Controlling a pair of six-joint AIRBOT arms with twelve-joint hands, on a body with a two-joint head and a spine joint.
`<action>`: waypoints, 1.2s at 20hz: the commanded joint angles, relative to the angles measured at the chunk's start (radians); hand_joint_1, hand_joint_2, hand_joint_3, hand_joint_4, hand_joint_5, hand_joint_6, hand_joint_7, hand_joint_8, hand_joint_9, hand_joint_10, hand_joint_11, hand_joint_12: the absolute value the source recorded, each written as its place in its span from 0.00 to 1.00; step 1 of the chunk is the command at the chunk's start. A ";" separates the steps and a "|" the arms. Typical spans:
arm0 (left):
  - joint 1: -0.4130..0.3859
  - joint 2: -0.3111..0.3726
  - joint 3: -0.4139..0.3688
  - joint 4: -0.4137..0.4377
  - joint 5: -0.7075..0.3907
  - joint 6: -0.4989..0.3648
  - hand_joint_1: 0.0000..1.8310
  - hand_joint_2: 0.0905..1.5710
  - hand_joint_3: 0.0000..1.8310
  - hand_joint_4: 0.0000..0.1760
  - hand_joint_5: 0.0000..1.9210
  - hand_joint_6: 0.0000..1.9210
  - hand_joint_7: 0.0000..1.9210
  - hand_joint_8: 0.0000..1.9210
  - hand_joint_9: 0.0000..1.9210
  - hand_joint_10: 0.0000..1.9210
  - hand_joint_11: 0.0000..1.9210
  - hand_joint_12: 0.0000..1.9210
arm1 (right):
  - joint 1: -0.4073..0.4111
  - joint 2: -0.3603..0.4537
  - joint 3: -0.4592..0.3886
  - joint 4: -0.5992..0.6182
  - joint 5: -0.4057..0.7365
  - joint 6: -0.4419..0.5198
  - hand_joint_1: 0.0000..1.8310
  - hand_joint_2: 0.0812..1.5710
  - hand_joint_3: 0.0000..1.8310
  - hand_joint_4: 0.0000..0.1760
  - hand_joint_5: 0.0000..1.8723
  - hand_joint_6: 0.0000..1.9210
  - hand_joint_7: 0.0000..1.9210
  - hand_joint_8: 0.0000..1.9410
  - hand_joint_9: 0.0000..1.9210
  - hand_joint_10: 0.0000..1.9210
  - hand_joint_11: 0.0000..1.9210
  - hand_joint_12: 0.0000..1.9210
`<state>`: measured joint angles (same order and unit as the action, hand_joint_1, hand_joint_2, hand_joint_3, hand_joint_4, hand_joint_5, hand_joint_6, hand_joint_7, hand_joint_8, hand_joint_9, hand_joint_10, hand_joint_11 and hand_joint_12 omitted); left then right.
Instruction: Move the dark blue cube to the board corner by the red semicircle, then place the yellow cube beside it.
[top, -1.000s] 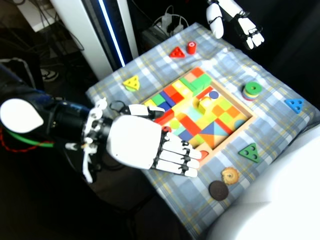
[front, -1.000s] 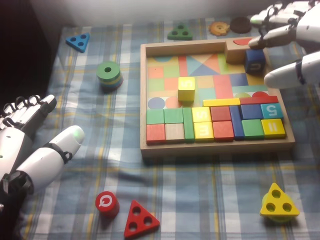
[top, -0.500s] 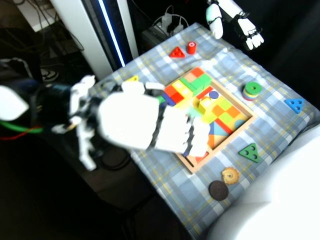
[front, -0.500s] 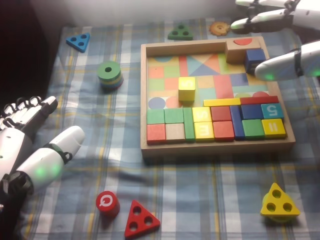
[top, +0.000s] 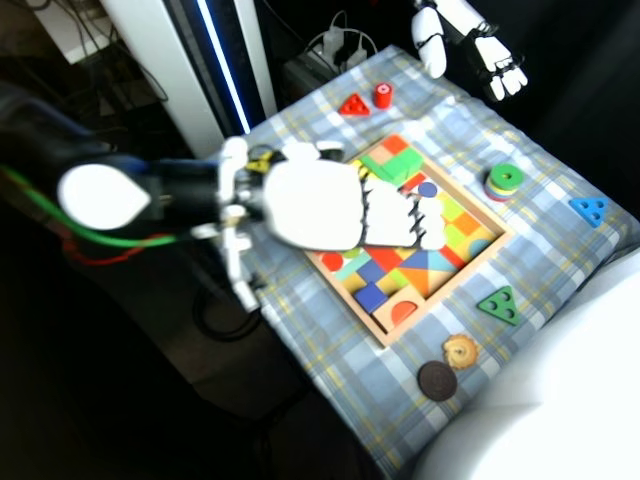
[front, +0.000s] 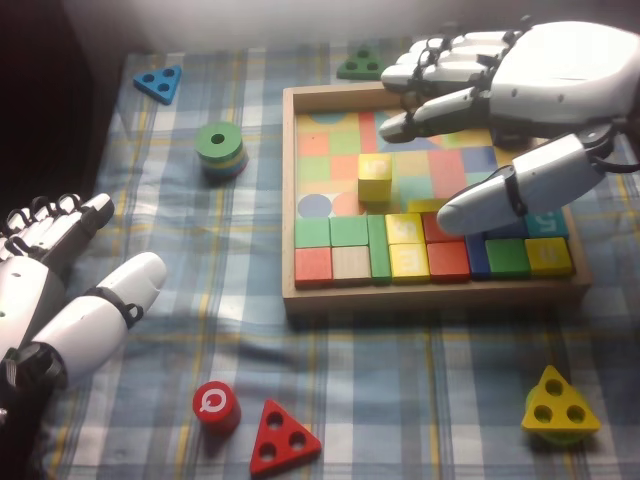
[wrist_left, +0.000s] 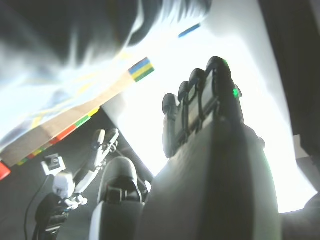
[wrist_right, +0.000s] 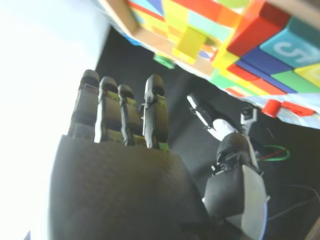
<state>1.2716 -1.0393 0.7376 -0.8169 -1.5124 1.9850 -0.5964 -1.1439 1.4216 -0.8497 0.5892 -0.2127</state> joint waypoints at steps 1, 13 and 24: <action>-0.004 -0.002 0.004 0.051 -0.108 -0.005 0.00 0.77 0.01 0.00 0.14 0.00 0.08 0.00 0.05 0.00 0.00 0.00 | 0.008 -0.005 0.008 0.044 0.078 0.008 0.00 0.57 0.00 0.42 0.18 0.00 0.00 0.00 0.00 0.00 0.00 0.00; -0.005 -0.004 0.008 0.051 -0.099 -0.005 0.00 0.76 0.01 0.00 0.14 0.00 0.08 0.00 0.06 0.01 0.00 0.00 | -0.010 -0.075 0.048 0.008 0.078 0.040 0.00 0.59 0.00 0.45 0.23 0.02 0.00 0.00 0.00 0.00 0.00 0.00; -0.006 -0.004 0.007 0.048 -0.099 -0.005 0.00 0.77 0.01 0.00 0.13 0.00 0.08 0.00 0.05 0.00 0.00 0.00 | -0.044 -0.020 0.063 -0.084 0.012 0.121 0.00 0.60 0.00 0.07 0.20 0.00 0.00 0.00 0.00 0.00 0.00 0.00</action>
<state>1.2716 -1.0435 0.7406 -0.8173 -1.4963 1.9850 -0.6403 -1.1610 1.4826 -0.9596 0.5873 -0.0914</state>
